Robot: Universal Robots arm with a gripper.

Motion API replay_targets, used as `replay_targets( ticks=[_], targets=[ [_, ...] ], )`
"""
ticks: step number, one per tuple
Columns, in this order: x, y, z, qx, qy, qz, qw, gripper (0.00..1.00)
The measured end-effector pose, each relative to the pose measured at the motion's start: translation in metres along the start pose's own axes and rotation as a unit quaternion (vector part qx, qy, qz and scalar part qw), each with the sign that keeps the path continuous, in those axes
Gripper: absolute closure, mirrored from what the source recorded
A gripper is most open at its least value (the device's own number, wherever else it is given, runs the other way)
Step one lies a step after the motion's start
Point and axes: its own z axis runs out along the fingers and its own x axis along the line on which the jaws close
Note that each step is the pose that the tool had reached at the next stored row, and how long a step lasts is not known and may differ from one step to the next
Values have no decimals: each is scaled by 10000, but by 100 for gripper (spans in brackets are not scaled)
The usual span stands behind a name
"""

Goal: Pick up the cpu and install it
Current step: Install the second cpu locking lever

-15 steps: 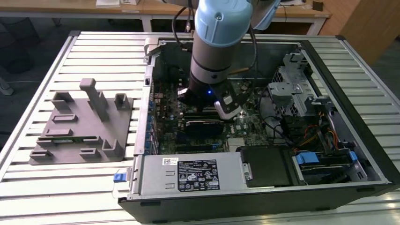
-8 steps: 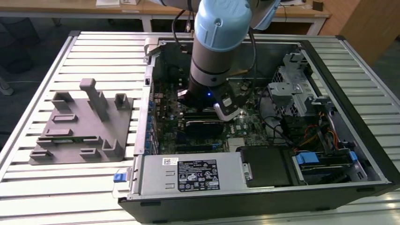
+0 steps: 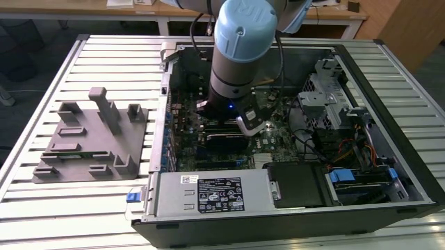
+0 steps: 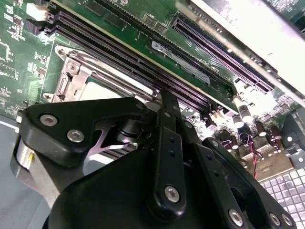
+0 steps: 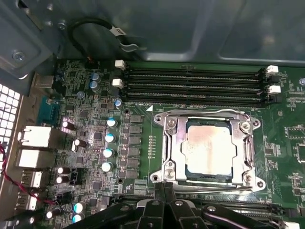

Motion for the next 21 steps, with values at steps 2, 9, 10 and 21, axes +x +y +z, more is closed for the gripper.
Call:
replay_targets(
  ticks=[2,9,10,21],
  targets=[
    [6,-3,10,-19,0,-1,10000,89],
    [21,-10,35,-91,-2,-5,10000,89],
    [22,-10,39,-101,-2,-5,9999,89],
    [46,-7,62,-161,-4,-8,9999,89]
  ],
)
